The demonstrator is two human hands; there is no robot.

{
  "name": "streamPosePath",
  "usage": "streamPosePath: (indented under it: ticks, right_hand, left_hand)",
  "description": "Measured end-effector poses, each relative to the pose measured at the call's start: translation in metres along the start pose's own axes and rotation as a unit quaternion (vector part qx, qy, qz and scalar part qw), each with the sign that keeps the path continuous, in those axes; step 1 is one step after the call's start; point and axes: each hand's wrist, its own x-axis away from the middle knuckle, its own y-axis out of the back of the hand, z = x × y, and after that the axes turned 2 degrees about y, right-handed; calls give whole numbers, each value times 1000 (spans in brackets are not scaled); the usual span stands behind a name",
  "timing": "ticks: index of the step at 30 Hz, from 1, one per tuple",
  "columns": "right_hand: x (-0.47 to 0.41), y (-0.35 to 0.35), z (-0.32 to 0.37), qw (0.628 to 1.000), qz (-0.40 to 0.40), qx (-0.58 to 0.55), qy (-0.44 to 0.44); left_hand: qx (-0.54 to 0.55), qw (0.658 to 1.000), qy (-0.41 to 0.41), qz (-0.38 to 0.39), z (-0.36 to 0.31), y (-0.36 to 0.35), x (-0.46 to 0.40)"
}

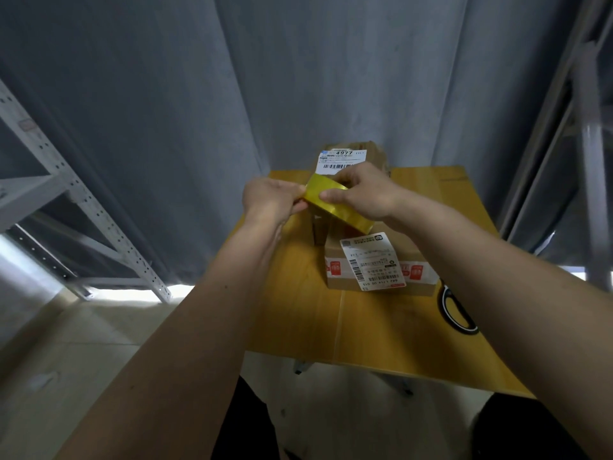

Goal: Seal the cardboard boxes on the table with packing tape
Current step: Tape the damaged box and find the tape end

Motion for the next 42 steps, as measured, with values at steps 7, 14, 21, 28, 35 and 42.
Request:
streamPosePath:
  ticks: [7,14,21,28,35,42]
  right_hand:
    - [7,-5,-5,1000,-7,-5,23]
    - [22,-21,-31,996,-40,54,67]
    - [26,-28,-28,996,-27,19,87]
    - [29,-18,-23,989,-66,70,113]
    - [30,-10,-23,990,-45,91,100]
    - [30,-5,-22,986,-36,123,109]
  left_hand:
    - [-228,969,-97,-13,2,-7,-7]
    - [-272,940,-182,-96,0,-17,-5]
    - [-212,940,-240,-116,-6,-22,-3]
    - [-191,963,-186,-31,-8,-15,-15]
    - [-92,988,-72,106,-10,-14,-18]
    - [-30,992,-48,113,-1,-8,-23]
